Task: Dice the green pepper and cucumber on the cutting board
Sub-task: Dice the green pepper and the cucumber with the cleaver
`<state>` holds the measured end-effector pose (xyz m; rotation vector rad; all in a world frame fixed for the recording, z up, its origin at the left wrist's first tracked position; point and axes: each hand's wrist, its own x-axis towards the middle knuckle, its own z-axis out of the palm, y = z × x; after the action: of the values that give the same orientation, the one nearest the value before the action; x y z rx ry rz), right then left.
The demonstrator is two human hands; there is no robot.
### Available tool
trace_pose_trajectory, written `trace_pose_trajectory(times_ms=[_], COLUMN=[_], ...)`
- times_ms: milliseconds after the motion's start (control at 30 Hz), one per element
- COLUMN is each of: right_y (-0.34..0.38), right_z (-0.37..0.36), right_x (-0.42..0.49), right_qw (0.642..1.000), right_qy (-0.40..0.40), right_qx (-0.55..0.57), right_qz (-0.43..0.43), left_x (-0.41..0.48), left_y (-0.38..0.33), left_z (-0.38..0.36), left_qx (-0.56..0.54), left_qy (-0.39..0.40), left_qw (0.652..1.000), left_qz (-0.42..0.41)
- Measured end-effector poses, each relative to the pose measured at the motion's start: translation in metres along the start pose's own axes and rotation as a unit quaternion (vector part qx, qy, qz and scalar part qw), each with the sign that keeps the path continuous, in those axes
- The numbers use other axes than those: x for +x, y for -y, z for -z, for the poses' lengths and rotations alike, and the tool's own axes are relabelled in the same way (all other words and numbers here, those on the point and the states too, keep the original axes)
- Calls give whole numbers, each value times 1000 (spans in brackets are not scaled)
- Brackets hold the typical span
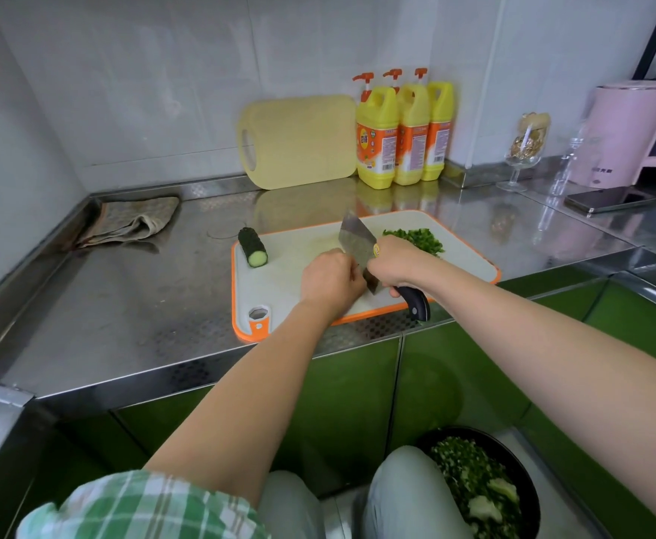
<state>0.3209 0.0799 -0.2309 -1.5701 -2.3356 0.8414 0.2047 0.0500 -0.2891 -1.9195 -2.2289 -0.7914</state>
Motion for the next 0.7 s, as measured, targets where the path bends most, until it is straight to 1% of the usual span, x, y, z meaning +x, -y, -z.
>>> trace_pose_trajectory(times_ms=[133,233,300,400,533,600,700], right_y=[-13,-25,-26,-16,-5,-9,-22], right_z=[-3,0,6,6,-13,-13,5], right_x=[5,10,8,0,-7,-6,-4], right_qw=[998,992,987,985,992,994,993], right_qy=[-35,-81,-94,-58,15,21,-8], right_qx=[44,93,132,159,121,109,110], right_qz=[-16,3,17,37,36,15,-40], left_x=[0,-1,-2,-1,-3,-6,-8], left_y=[7,13,18,24,27,26,24], left_z=[4,8,11,16,18,19,18], left_qx=[-20,-37,-42,-65,-61,-68,-80], left_qy=[-5,-15,-15,-26,-47,-47,-41], left_qw=[999,998,998,995,992,991,991], left_qz=[34,41,44,75,103,105,103])
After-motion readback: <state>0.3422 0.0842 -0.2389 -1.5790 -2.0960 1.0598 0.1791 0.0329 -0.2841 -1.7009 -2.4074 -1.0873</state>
